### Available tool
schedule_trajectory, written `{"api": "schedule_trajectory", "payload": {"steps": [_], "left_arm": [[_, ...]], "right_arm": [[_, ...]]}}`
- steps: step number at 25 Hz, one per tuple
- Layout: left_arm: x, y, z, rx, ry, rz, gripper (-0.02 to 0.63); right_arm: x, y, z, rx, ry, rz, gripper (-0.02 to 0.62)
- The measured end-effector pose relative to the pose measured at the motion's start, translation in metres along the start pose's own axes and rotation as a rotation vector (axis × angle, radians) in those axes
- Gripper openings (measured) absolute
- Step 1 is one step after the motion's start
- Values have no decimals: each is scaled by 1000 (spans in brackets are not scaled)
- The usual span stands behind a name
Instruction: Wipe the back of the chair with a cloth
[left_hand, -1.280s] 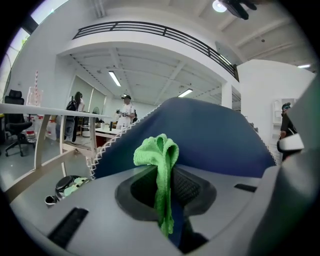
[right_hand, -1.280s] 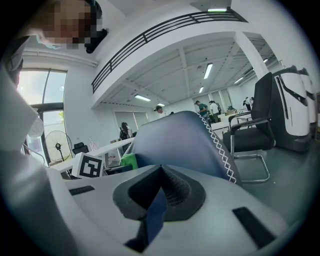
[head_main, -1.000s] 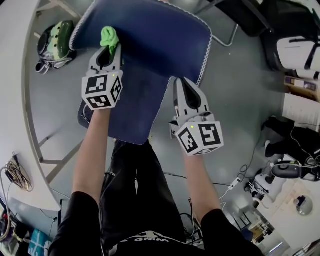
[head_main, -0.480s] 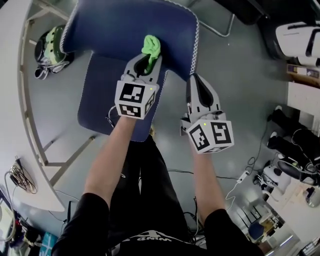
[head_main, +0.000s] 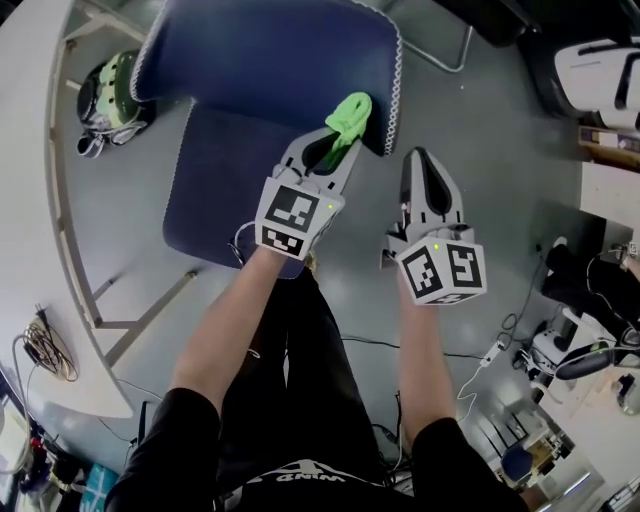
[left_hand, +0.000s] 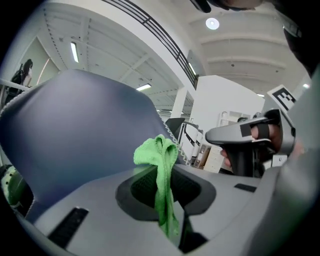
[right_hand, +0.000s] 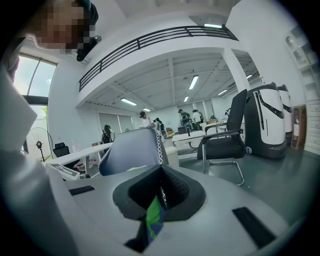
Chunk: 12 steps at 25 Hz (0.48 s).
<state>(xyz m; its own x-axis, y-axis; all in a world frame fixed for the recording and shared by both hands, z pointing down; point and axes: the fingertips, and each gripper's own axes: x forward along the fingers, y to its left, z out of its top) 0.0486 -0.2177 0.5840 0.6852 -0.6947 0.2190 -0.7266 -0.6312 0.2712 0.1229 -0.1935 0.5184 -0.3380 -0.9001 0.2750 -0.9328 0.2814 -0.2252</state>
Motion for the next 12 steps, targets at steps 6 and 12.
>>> {"api": "schedule_trajectory", "payload": {"steps": [6,12], "left_arm": [[-58,83,-2,109,29,180,60],[-124,182,-20,165,75,457,60]], "right_arm": [[3,14,-4,-5,5,22,-8],[11,34,-7,-21,18,63,-8]]}}
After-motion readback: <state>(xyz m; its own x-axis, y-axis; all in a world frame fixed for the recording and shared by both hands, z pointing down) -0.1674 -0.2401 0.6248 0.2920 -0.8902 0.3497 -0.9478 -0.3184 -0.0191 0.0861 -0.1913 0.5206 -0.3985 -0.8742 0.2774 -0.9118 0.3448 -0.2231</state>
